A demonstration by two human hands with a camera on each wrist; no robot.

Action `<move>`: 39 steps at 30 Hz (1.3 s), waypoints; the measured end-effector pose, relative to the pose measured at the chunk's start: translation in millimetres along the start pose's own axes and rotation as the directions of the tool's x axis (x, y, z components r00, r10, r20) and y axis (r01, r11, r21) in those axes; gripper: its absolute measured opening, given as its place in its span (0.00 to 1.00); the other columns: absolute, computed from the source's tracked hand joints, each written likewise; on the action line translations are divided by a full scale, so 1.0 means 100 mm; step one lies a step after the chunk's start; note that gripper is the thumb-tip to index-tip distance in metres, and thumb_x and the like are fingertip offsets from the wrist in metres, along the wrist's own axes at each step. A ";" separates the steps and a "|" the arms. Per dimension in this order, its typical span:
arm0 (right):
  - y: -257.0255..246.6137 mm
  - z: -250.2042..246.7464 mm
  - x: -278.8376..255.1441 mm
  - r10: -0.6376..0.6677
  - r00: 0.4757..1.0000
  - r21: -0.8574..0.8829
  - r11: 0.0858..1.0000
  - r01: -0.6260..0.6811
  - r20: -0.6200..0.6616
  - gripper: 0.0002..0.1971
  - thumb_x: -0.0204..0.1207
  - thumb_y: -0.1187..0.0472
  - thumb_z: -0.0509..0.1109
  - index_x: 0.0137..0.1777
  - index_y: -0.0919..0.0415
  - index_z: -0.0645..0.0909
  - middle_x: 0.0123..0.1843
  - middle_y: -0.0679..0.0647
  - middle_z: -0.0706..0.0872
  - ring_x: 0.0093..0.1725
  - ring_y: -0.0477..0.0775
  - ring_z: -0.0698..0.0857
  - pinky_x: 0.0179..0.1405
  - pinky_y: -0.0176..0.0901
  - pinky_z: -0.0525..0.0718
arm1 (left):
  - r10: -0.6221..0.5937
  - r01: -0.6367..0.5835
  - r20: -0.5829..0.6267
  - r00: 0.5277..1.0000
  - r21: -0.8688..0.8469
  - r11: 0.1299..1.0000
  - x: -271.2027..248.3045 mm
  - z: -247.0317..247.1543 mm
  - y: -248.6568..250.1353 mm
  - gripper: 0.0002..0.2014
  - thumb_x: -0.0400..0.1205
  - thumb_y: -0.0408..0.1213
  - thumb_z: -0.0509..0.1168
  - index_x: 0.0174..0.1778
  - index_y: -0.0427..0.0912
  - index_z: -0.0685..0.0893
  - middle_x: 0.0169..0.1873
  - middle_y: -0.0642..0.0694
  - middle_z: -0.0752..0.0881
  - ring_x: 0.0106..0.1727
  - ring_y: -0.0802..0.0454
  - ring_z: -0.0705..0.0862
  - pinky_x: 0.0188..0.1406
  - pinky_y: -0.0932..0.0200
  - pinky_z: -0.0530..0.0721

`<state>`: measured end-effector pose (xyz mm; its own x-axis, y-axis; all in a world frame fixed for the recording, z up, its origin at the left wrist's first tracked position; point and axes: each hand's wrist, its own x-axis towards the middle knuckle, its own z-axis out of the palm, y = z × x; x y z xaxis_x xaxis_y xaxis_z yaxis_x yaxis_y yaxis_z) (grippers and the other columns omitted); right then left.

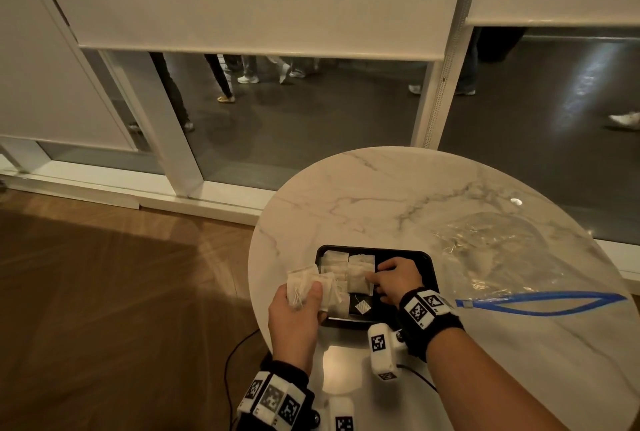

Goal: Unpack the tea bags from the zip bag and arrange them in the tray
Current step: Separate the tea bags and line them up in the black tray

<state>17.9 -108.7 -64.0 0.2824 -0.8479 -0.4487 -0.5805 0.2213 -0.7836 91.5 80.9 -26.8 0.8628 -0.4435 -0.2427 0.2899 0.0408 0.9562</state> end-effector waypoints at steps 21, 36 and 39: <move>0.02 -0.60 -1.27 -0.438 0.882 0.367 0.860 0.355 0.176 0.03 0.79 0.61 0.76 0.49 0.59 0.90 0.40 0.57 0.92 0.38 0.49 0.89 0.38 0.39 0.88 | 0.052 -0.038 0.274 0.960 -0.054 0.998 -0.36 0.31 0.10 0.11 0.83 0.34 0.72 0.60 0.40 0.86 0.51 0.41 0.93 0.54 0.42 0.92 0.48 0.49 0.91; 0.10 -0.62 -1.12 -0.274 0.962 0.538 0.812 0.228 0.006 0.03 0.81 0.65 0.73 0.52 0.63 0.87 0.47 0.59 0.92 0.44 0.54 0.91 0.43 0.44 0.90 | 0.034 -0.023 0.148 0.988 -0.081 0.996 -0.26 0.19 0.13 0.09 0.83 0.32 0.71 0.59 0.44 0.87 0.52 0.43 0.92 0.54 0.44 0.91 0.48 0.52 0.92; 0.13 -0.57 -1.02 -0.215 0.976 0.553 0.812 0.189 -0.019 0.04 0.80 0.68 0.72 0.53 0.62 0.84 0.50 0.59 0.90 0.47 0.56 0.91 0.43 0.44 0.90 | 0.026 -0.019 0.098 0.995 -0.074 0.997 -0.20 0.14 0.12 0.08 0.84 0.33 0.70 0.59 0.44 0.87 0.51 0.43 0.92 0.52 0.44 0.92 0.45 0.51 0.93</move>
<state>-62.4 -46.9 -3.9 0.3865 -0.8844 -0.2616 0.0043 0.2854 -0.9584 71.9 77.6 -8.3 0.8254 -0.5278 -0.2004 0.3032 0.1150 0.9460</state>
